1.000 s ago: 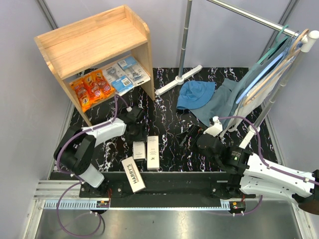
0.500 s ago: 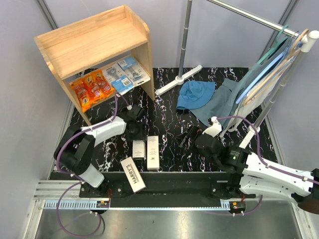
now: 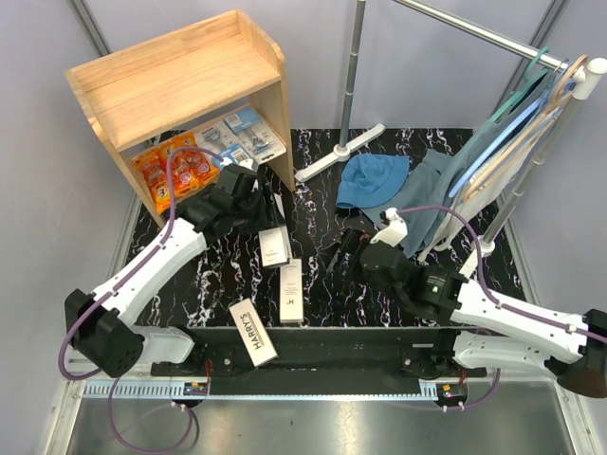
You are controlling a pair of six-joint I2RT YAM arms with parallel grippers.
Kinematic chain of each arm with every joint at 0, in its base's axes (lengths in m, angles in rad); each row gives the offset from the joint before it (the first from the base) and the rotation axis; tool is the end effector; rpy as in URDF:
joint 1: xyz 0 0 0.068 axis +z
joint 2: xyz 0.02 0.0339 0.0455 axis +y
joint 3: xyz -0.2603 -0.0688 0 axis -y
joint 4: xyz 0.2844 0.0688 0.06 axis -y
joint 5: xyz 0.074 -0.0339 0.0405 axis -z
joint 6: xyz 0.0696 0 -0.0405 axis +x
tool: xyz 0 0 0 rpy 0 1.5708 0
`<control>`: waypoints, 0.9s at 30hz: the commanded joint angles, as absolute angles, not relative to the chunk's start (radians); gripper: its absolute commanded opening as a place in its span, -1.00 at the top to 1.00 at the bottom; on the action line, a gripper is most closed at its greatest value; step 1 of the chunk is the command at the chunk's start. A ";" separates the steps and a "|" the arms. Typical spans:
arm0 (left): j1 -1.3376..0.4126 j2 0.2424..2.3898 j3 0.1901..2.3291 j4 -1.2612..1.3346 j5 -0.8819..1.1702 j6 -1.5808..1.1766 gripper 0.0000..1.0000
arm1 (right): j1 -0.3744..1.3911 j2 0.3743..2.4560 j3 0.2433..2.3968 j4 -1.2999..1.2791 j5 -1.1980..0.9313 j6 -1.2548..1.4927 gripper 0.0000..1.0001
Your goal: Place and organize the shaving razors onto the shelf
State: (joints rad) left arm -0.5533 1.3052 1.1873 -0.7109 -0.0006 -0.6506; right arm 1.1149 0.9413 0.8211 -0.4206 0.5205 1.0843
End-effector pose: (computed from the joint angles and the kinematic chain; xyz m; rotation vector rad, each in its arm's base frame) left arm 0.2878 -0.1777 0.2850 -0.1207 2.4722 -0.5446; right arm 0.1506 0.2285 0.2802 0.2860 2.1168 0.8098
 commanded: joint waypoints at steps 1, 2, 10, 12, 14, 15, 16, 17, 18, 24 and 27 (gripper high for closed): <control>-0.548 1.267 1.255 -0.698 0.057 -0.756 0.19 | 1.150 1.000 0.894 -0.299 0.485 1.005 -0.99; -0.549 1.266 1.261 -0.692 0.061 -0.768 0.20 | 1.158 1.023 0.900 -0.281 0.482 0.997 -0.99; -0.543 1.264 1.275 -0.615 0.143 -0.841 0.20 | 1.196 1.101 0.913 -0.106 0.468 0.953 -0.99; -0.542 1.259 1.266 -0.594 0.156 -0.859 0.20 | 1.198 1.109 0.911 -0.077 0.463 0.956 -0.99; -0.535 1.249 1.244 -0.557 0.184 -0.885 0.21 | 1.198 1.120 0.900 -0.064 0.462 0.962 -0.99; -0.535 1.246 1.238 -0.548 0.192 -0.891 0.21 | 1.200 1.123 0.894 -0.052 0.460 0.966 -0.99; -0.534 1.241 1.229 -0.540 0.198 -0.896 0.21 | 1.200 1.124 0.891 -0.049 0.460 0.968 -1.00; -0.534 1.243 1.226 -0.532 0.205 -0.899 0.22 | 1.200 1.127 0.888 -0.045 0.462 0.971 -0.99; -0.534 1.243 1.223 -0.531 0.209 -0.900 0.23 | 1.200 1.127 0.879 -0.038 0.468 0.982 -0.99; -0.534 1.224 1.190 -0.503 0.233 -0.913 0.26 | 1.200 1.121 0.844 -0.015 0.505 1.023 -0.85; -0.532 1.218 1.181 -0.500 0.248 -0.914 0.27 | 1.200 1.115 0.827 -0.009 0.520 1.032 -0.68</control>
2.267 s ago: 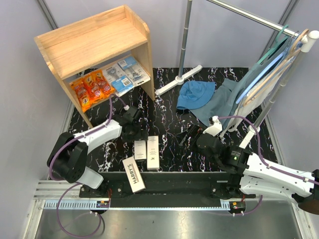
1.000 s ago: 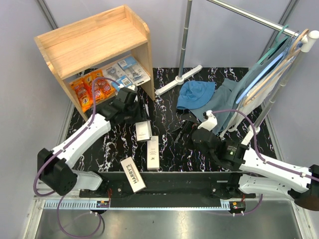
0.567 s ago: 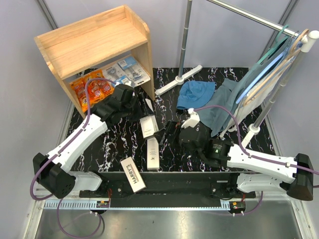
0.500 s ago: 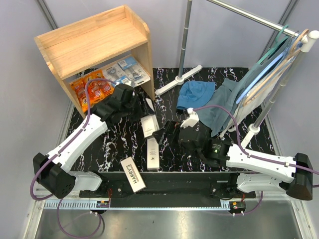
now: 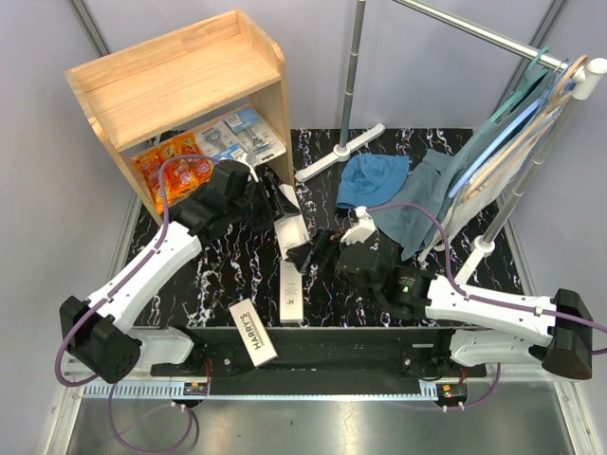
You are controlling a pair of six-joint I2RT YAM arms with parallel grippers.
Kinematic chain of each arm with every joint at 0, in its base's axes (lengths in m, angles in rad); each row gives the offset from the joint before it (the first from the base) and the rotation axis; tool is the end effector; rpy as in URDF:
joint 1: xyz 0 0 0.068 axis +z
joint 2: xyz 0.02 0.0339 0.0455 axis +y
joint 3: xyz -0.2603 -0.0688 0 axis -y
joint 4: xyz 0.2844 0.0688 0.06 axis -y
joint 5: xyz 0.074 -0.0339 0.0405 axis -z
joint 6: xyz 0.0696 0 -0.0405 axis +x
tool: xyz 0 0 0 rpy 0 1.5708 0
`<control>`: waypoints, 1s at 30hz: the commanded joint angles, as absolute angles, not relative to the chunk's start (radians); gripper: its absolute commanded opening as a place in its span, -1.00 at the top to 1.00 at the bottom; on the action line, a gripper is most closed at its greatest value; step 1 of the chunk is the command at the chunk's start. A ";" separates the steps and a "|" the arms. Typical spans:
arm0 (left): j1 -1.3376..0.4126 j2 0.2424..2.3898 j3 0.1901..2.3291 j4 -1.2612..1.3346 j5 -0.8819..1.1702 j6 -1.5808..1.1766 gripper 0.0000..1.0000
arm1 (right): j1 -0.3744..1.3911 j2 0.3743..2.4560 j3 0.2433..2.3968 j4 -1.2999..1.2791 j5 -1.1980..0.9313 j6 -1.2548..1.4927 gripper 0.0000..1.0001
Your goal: Place and organize the shaving razors onto the shelf
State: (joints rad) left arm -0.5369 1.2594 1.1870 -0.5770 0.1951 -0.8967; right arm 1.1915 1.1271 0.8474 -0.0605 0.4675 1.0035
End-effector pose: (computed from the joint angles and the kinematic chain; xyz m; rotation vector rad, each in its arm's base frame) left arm 0.2866 -0.1863 0.3145 -0.3141 2.3770 -0.9576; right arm 0.1500 0.2917 0.2823 0.1464 2.0098 1.0345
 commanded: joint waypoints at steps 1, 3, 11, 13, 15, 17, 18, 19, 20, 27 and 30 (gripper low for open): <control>-0.532 1.215 1.175 -0.497 0.252 -0.917 0.28 | 1.201 1.117 0.825 0.023 0.523 1.032 -0.63; -0.534 1.203 1.163 -0.483 0.252 -0.926 0.28 | 1.200 1.117 0.821 0.029 0.531 1.034 -0.51; -0.534 1.187 1.161 -0.479 0.271 -0.931 0.33 | 1.200 1.115 0.799 0.064 0.549 1.035 -0.25; -0.535 1.184 1.155 -0.471 0.276 -0.937 0.33 | 1.201 1.115 0.799 0.071 0.548 1.032 -0.15; -0.535 1.184 1.152 -0.465 0.290 -0.945 0.32 | 1.200 1.115 0.795 0.080 0.545 1.031 -0.07; -0.534 1.183 1.149 -0.459 0.294 -0.950 0.31 | 1.200 1.108 0.790 0.090 0.546 1.031 0.06; -0.537 1.180 1.143 -0.456 0.298 -0.950 0.31 | 1.200 1.108 0.782 0.097 0.545 1.029 0.12; -0.535 1.177 1.140 -0.453 0.298 -0.953 0.29 | 1.201 1.103 0.779 0.097 0.545 1.029 0.16; -0.535 1.177 1.135 -0.451 0.298 -0.951 0.28 | 1.200 1.100 0.775 0.098 0.545 1.028 0.24; -0.535 1.161 1.114 -0.451 0.284 -0.948 -0.13 | 1.200 1.080 0.762 0.104 0.546 1.022 0.48; -0.535 1.160 1.118 -0.460 0.278 -0.939 -0.39 | 1.201 1.071 0.759 0.106 0.548 1.017 0.50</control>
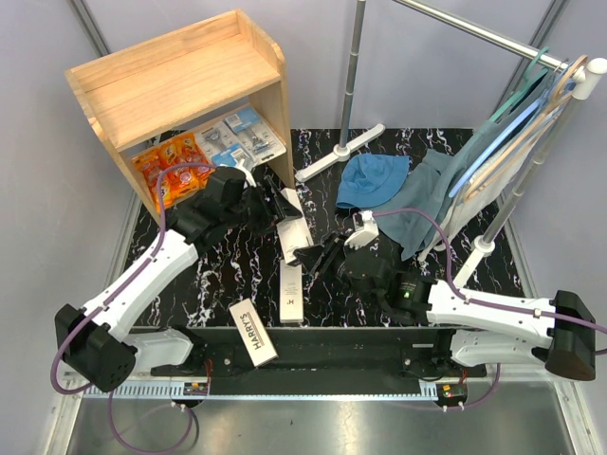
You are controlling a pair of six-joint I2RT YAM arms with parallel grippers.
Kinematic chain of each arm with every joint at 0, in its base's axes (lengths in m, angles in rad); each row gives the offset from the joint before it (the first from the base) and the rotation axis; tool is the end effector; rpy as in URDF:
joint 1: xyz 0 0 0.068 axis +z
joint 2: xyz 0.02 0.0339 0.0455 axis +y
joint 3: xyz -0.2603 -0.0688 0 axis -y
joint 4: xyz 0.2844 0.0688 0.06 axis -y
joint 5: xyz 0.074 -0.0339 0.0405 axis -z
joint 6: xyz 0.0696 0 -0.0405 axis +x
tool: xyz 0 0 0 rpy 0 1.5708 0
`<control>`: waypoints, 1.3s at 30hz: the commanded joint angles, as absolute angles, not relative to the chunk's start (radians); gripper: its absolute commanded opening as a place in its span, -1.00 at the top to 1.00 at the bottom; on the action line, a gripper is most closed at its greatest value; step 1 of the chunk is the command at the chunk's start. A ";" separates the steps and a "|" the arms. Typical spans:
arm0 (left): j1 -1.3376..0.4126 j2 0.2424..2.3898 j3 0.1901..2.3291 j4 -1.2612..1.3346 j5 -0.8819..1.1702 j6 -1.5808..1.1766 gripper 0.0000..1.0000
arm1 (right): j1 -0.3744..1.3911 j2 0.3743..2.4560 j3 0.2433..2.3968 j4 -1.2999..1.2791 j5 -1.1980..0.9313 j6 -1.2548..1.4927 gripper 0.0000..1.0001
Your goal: Place and organize the shaving razors onto the shelf
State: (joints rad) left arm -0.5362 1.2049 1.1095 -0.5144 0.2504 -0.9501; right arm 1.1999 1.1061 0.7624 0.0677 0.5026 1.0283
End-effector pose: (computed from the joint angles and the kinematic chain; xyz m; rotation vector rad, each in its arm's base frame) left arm 0.2763 -0.1842 0.3082 -0.3362 2.3611 -1.0599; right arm 0.1477 0.2872 0.2701 0.2071 1.9477 1.0871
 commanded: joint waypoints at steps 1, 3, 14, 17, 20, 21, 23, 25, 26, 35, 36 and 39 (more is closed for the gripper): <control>-0.534 1.161 1.120 -0.468 0.273 -0.934 -0.48 | 1.200 1.069 0.761 0.106 0.546 1.016 0.51; -0.535 1.161 1.129 -0.477 0.268 -0.925 -0.61 | 1.201 1.066 0.759 0.106 0.546 1.012 0.53; -0.534 1.144 1.247 -0.653 0.127 -0.781 -0.98 | 1.200 1.046 0.753 0.098 0.554 1.008 0.59; -0.534 1.126 1.281 -0.686 0.095 -0.736 -0.98 | 1.200 1.042 0.750 0.094 0.557 1.012 0.60; -0.534 1.114 1.325 -0.727 0.071 -0.700 -0.98 | 1.200 1.040 0.750 0.087 0.558 1.012 0.60; -0.534 1.111 1.336 -0.750 0.063 -0.690 -0.98 | 1.200 1.043 0.752 0.087 0.557 1.011 0.60; -0.534 1.095 1.382 -0.773 0.046 -0.663 -0.98 | 1.200 1.045 0.764 0.080 0.554 1.003 0.60; -0.535 1.077 1.438 -0.804 0.032 -0.628 -0.98 | 1.200 1.049 0.779 0.075 0.548 0.993 0.61; -0.535 1.069 1.459 -0.810 0.028 -0.612 -0.98 | 1.200 1.051 0.784 0.074 0.548 0.989 0.61; -0.534 0.973 1.635 -0.865 -0.116 -0.473 -0.98 | 1.198 1.167 0.932 0.069 0.424 0.925 0.60; -0.534 0.963 1.644 -0.873 -0.147 -0.460 -0.98 | 1.198 1.181 0.951 0.069 0.393 0.913 0.60; -0.534 0.917 1.661 -0.877 -0.210 -0.445 -0.98 | 1.195 1.241 1.035 0.071 0.323 0.894 0.60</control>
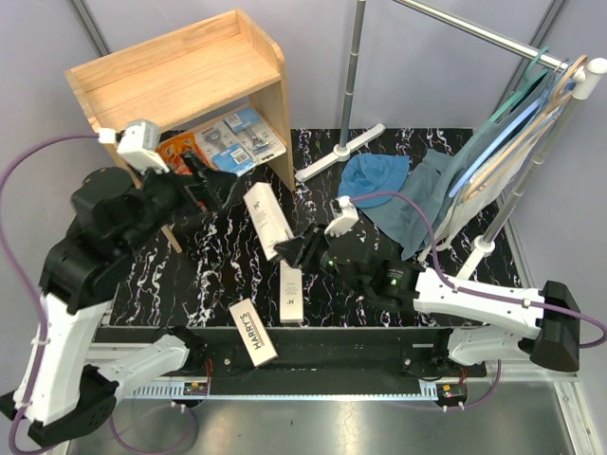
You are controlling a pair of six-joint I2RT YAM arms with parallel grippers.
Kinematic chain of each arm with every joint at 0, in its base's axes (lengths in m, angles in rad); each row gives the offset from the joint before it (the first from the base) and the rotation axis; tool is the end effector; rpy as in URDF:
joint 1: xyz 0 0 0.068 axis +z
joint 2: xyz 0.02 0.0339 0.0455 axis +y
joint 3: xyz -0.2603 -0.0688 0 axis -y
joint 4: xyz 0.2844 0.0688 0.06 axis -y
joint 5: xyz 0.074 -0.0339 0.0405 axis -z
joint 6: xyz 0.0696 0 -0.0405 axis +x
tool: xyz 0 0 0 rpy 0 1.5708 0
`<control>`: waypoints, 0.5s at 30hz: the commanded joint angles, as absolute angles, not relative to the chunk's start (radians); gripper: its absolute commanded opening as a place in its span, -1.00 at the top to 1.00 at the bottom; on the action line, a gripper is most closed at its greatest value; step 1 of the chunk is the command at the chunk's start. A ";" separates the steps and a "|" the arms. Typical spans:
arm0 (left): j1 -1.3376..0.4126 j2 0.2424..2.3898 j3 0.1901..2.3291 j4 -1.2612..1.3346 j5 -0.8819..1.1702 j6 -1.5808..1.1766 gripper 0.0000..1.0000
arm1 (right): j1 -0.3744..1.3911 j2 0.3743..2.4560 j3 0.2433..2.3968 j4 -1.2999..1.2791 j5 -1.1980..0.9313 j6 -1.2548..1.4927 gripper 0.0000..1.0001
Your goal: Place and organize the shaving razors onto the shelf
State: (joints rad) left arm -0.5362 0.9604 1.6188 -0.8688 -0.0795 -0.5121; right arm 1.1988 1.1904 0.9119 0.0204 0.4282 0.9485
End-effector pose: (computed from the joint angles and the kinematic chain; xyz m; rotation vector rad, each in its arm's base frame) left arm 0.1741 -0.0970 0.5183 -0.0369 1.8320 -0.6784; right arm 0.1527 0.3119 0.2996 0.0798 1.9547 1.1062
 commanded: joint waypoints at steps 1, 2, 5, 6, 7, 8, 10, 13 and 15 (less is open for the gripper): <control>-0.534 0.895 1.661 -0.879 -0.228 -0.439 -0.98 | 1.192 1.258 1.083 0.069 0.307 0.890 0.59; -0.535 0.885 1.660 -0.888 -0.247 -0.434 -0.98 | 1.184 1.288 1.106 0.069 0.287 0.890 0.60; -0.534 0.856 1.658 -0.926 -0.317 -0.420 -0.98 | 1.151 1.353 1.207 0.064 0.204 0.896 0.60; -0.534 0.847 1.661 -0.940 -0.337 -0.422 -0.98 | 1.140 1.367 1.257 0.057 0.161 0.903 0.60; -0.535 0.844 1.660 -0.952 -0.344 -0.423 -0.98 | 1.131 1.380 1.284 0.054 0.144 0.905 0.59; -0.534 0.838 1.655 -0.977 -0.350 -0.425 -0.98 | 1.118 1.402 1.307 0.055 0.124 0.908 0.60; -0.534 0.824 1.634 -1.008 -0.364 -0.437 -0.98 | 1.079 1.419 1.370 0.055 0.071 0.914 0.60; -0.534 0.792 1.566 -1.051 -0.353 -0.468 -0.98 | 1.029 1.448 1.454 0.049 0.014 0.899 0.60; -0.534 0.749 1.490 -1.058 -0.330 -0.501 -0.98 | 1.006 1.465 1.515 0.040 -0.030 0.891 0.60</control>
State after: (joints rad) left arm -0.5362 0.8043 1.5929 -1.0096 -0.3168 -0.4568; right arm 1.0550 1.4544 1.3735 0.0029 0.0940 0.9184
